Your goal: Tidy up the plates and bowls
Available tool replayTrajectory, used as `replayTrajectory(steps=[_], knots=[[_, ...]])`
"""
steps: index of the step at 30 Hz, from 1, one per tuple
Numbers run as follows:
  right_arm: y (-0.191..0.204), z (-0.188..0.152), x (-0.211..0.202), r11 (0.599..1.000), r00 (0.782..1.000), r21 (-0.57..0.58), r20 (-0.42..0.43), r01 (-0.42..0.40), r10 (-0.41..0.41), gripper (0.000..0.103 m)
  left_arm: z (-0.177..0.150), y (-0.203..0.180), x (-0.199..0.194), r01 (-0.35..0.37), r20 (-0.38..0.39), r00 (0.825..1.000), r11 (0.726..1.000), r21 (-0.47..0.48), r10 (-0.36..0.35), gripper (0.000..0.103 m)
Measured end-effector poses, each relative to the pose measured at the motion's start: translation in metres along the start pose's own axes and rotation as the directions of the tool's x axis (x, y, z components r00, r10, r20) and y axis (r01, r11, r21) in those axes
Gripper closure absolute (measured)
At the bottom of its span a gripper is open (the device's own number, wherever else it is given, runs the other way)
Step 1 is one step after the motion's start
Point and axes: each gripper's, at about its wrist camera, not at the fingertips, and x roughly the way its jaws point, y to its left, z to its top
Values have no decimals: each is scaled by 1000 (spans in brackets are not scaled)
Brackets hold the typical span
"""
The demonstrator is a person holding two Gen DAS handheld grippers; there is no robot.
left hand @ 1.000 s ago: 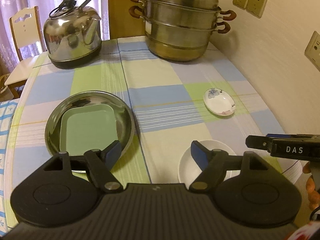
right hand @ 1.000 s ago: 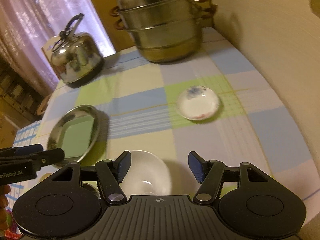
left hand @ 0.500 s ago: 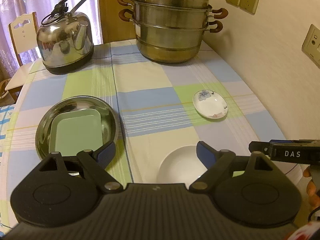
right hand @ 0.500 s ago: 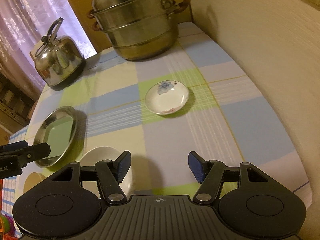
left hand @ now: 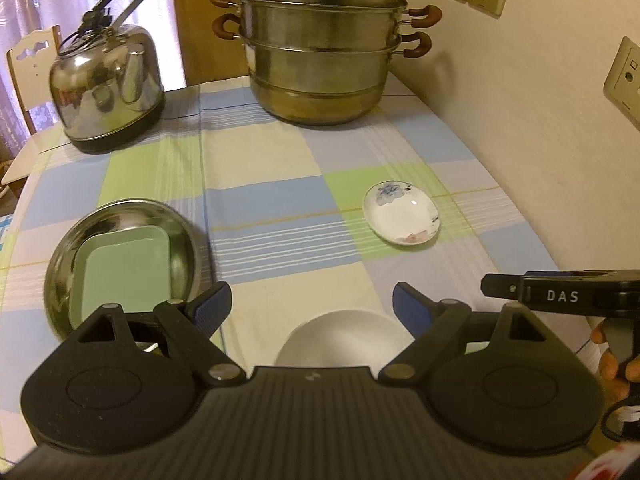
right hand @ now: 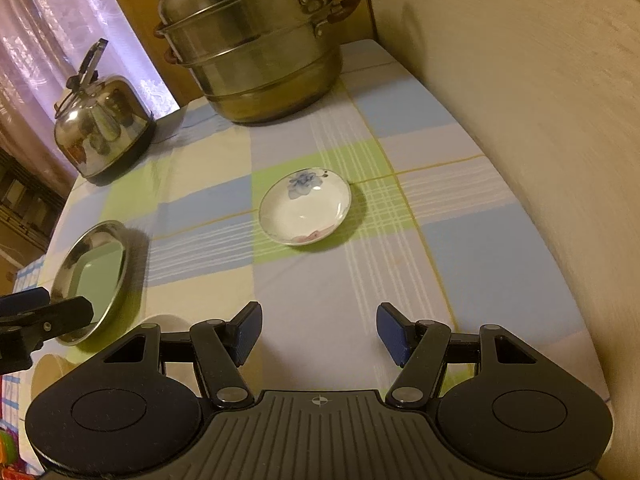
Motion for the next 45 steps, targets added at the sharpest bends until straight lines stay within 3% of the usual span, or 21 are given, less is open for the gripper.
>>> replayTrajectory(steps=[16,30,31,33,38,45], knots=[[-40,37,36,999,998,26,49,-39,37,40,39,-30,65,33,-17,999,997,67,-32,26],[-49,62,76,999,998,-1,50,-43,43,41,62,-46,136,61,-112,992,992,110,-49,39],[-49,63,79,999,998,-2,51,-43,43,42,63,-46,141,62,-120,992,992,111,-49,39],[-50,67,86,998,997,-7,51,-55,55,55,66,-48,150,63,-128,991,991,118,-48,43],[-47,75,101,998,998,-18,38,-57,58,61,71,-51,168,73,-142,988,989,129,-54,46],[-42,78,119,998,998,-37,18,-57,58,70,73,-52,188,92,-179,981,989,114,-71,58]])
